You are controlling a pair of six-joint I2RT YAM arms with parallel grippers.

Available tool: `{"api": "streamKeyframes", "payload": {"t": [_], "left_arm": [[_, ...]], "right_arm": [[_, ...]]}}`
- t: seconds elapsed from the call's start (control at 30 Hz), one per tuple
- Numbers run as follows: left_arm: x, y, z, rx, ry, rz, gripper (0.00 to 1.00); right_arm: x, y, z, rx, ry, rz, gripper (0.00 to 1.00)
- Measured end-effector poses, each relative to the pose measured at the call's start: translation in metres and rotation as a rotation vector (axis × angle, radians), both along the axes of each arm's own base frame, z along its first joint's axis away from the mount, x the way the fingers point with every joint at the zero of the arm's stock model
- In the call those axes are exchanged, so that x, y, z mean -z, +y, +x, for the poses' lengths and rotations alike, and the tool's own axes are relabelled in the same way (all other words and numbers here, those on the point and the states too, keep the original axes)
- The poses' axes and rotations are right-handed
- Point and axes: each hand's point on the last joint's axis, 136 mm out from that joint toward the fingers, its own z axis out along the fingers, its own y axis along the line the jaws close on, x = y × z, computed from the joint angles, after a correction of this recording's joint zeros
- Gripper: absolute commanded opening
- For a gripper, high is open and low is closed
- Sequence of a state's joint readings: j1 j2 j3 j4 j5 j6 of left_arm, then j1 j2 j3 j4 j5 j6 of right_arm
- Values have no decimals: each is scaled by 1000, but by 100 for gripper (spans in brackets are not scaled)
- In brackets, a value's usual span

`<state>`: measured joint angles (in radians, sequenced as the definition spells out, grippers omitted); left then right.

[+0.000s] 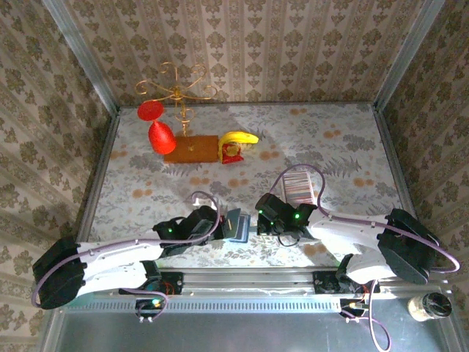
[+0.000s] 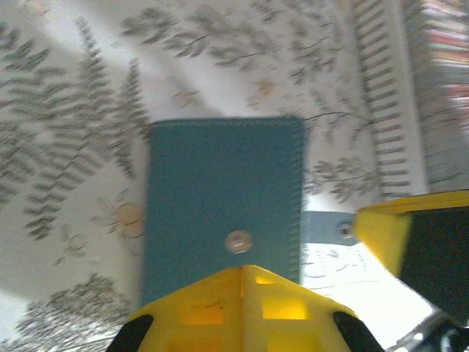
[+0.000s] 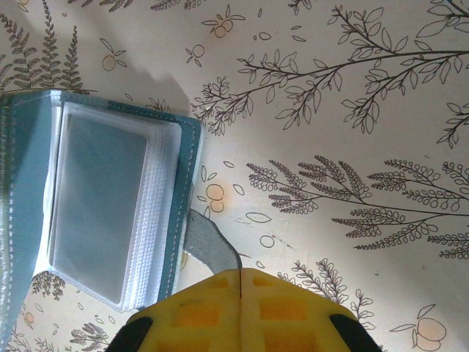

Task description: Put the credit cards into the card holder

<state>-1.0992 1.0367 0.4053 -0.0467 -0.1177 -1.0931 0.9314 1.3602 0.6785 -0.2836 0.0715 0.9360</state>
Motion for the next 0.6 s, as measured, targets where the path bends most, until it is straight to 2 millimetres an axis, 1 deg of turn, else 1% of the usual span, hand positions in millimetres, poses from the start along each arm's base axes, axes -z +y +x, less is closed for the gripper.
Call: {"api": "streamKeyframes", "payload": {"t": [0.1, 0.17, 0.3, 0.47, 0.6], "left_arm": [[17, 12, -6, -10, 31, 46, 0], [20, 13, -7, -10, 37, 54, 0], [19, 8, -8, 3, 35, 41, 0], [30, 2, -11, 22, 57, 65, 0], [35, -10, -11, 39, 71, 82, 0]], "right_arm": [[0, 0, 0, 2, 0, 0, 0], [0, 0, 0, 2, 0, 0, 0], [0, 0, 0, 4, 1, 2, 0], [-1, 1, 0, 6, 3, 10, 0], [-6, 7, 1, 7, 1, 47, 0]]}}
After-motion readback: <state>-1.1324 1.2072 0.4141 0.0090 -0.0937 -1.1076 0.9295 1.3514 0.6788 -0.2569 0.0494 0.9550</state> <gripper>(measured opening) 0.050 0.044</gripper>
